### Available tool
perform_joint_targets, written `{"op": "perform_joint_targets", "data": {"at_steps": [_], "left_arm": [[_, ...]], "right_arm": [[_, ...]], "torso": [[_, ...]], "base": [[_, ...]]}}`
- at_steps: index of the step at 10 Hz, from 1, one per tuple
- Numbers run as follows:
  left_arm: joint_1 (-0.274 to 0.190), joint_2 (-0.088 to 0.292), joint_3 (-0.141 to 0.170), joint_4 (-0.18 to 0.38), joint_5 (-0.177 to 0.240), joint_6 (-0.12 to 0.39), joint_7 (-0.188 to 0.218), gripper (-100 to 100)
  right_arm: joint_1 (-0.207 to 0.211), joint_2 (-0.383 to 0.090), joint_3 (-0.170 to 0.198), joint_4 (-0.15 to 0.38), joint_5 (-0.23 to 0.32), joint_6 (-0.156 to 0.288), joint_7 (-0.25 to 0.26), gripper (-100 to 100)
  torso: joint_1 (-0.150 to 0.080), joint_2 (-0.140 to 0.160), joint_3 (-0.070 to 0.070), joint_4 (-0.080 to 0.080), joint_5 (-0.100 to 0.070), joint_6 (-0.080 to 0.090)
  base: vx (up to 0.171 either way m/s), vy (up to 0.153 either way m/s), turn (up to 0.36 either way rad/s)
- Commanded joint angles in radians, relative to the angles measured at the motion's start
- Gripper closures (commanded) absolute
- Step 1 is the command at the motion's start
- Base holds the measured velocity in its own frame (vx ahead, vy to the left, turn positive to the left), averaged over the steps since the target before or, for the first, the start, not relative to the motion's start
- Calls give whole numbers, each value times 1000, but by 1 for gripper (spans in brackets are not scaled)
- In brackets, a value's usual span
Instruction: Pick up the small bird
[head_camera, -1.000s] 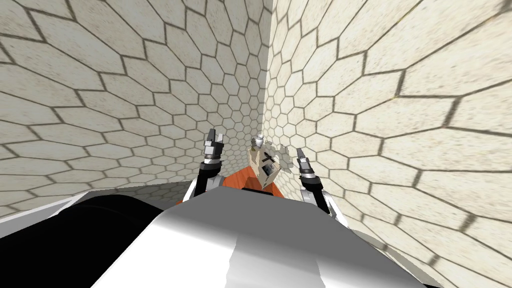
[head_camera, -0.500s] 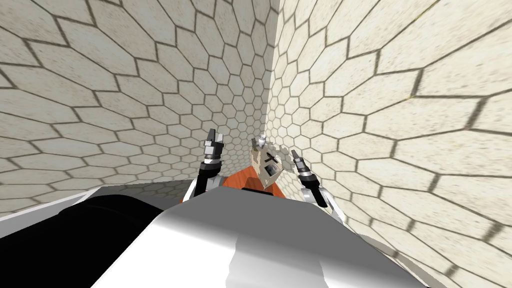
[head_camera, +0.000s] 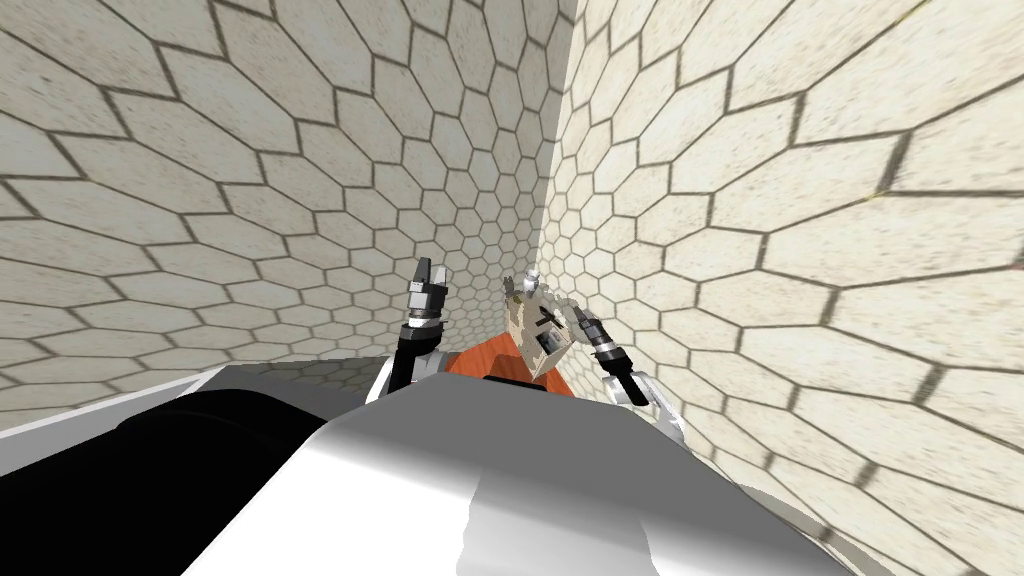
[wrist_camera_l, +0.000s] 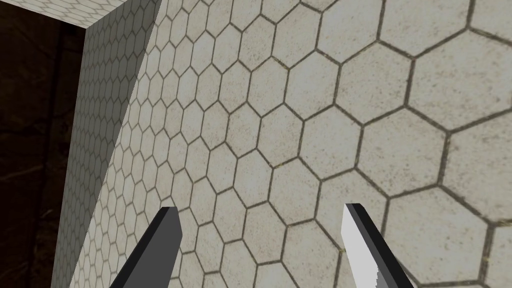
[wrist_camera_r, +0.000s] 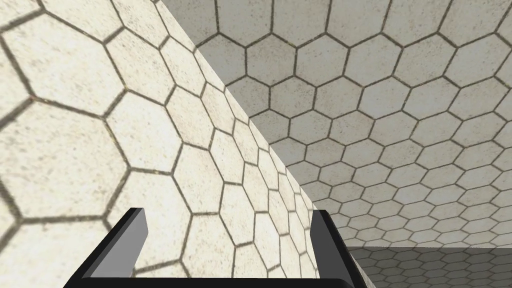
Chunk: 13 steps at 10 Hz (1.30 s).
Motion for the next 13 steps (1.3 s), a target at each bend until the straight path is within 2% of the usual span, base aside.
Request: {"op": "perform_joint_targets", "data": {"at_steps": [1, 2, 4, 5, 6, 7, 9, 10, 11, 12, 13], "left_arm": [[0, 0, 0, 0, 0, 0, 0, 0], [0, 0, 0, 0, 0, 0, 0, 0], [0, 0, 0, 0, 0, 0, 0, 0], [0, 0, 0, 0, 0, 0, 0, 0], [0, 0, 0, 0, 0, 0, 0, 0], [0, 0, 0, 0, 0, 0, 0, 0], [0, 0, 0, 0, 0, 0, 0, 0], [0, 0, 0, 0, 0, 0, 0, 0], [0, 0, 0, 0, 0, 0, 0, 0], [0, 0, 0, 0, 0, 0, 0, 0], [0, 0, 0, 0, 0, 0, 0, 0]], "right_arm": [[-10, -14, 7, 50, 7, 1, 14, -100], [-35, -40, 26, 81, 21, 11, 39, -100], [-35, -40, 26, 123, 21, 11, 39, -100], [-61, -64, 47, 155, 36, 22, 64, -100], [-61, -64, 47, 182, 36, 22, 64, -100], [-86, -87, 70, 215, 50, 35, 88, -100], [-86, -87, 70, 257, 50, 35, 88, -100], [-111, -109, 93, 304, 65, 48, 112, -100], [-111, -109, 93, 326, 65, 48, 112, -100], [-137, -129, 119, 371, 79, 63, 136, -100], [-137, -129, 119, 395, 79, 63, 136, -100]], "torso": [[0, 0, 0, 0, 0, 0], [-1, 0, 0, 0, 0, 0], [-2, 0, 0, 0, 0, 0], [-4, 0, 0, 0, -1, 1], [-2, 0, 0, 0, -1, 0], [-2, 0, 0, 0, 0, 1], [-1, -1, -1, 0, 0, 0], [-3, 0, 0, 0, -1, 1], [-2, 0, 0, 0, 0, 0], [-2, 0, 0, 0, 0, 1], [-1, -2, -1, 0, 0, 0]], "base": [[4, 55, 42], [10, 63, 76], [8, 33, 21], [7, 42, 79], [16, 44, 44], [23, 64, 85], [17, 41, 14], [13, 48, 80], [15, 49, 58], [39, 62, 83], [22, 49, 7]]}}
